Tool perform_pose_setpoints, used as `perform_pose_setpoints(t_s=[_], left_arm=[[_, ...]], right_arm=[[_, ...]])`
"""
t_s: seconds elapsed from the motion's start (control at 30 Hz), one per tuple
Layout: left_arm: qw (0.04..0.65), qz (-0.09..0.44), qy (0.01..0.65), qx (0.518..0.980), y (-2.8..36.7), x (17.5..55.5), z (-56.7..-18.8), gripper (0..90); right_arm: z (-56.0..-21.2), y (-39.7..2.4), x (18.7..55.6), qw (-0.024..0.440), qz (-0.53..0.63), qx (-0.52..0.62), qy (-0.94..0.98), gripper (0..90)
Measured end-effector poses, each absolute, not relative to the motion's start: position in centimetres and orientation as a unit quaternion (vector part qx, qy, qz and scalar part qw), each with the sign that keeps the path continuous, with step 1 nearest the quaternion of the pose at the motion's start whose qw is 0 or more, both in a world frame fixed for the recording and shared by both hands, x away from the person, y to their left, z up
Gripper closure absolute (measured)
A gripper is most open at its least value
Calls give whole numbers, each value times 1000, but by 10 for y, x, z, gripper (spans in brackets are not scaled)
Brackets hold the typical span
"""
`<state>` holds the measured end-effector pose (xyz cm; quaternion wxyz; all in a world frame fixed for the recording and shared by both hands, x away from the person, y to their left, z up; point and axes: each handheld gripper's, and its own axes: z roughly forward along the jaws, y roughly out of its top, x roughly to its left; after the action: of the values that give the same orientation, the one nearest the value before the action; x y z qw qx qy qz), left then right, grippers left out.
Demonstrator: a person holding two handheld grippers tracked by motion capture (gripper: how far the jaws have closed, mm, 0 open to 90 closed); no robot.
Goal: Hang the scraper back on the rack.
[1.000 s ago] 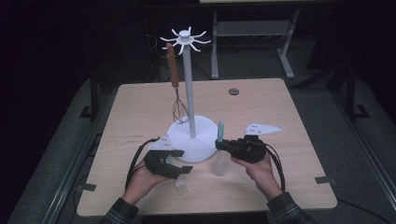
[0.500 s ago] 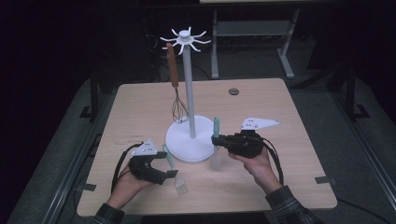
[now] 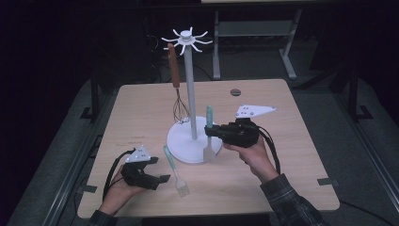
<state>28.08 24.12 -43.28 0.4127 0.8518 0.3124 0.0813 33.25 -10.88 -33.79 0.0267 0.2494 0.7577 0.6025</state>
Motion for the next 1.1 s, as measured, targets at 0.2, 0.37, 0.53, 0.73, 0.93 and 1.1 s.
perform_pose_setpoints(t_s=[0.2, 0.37, 0.53, 0.73, 0.93, 1.1], left_arm=[[419, 78, 321, 846, 246, 280, -434, 145], [422, 74, 322, 845, 246, 280, -434, 147], [425, 73, 326, 841, 247, 281, -434, 152], [425, 73, 325, 842, 248, 281, -434, 153], [427, 67, 322, 842, 246, 281, -435, 157], [428, 65, 319, 843, 245, 281, -435, 157]], right_arm=[[-316, -100, 339, 24, 612, 234, 755, 845], [-302, -96, 343, 23, 619, 225, 752, 845], [-282, -87, 349, 30, 628, 209, 749, 845], [-266, -77, 354, 34, 636, 197, 746, 845], [-256, -72, 358, 32, 647, 193, 737, 845], [-246, -66, 361, 37, 651, 184, 736, 845]])
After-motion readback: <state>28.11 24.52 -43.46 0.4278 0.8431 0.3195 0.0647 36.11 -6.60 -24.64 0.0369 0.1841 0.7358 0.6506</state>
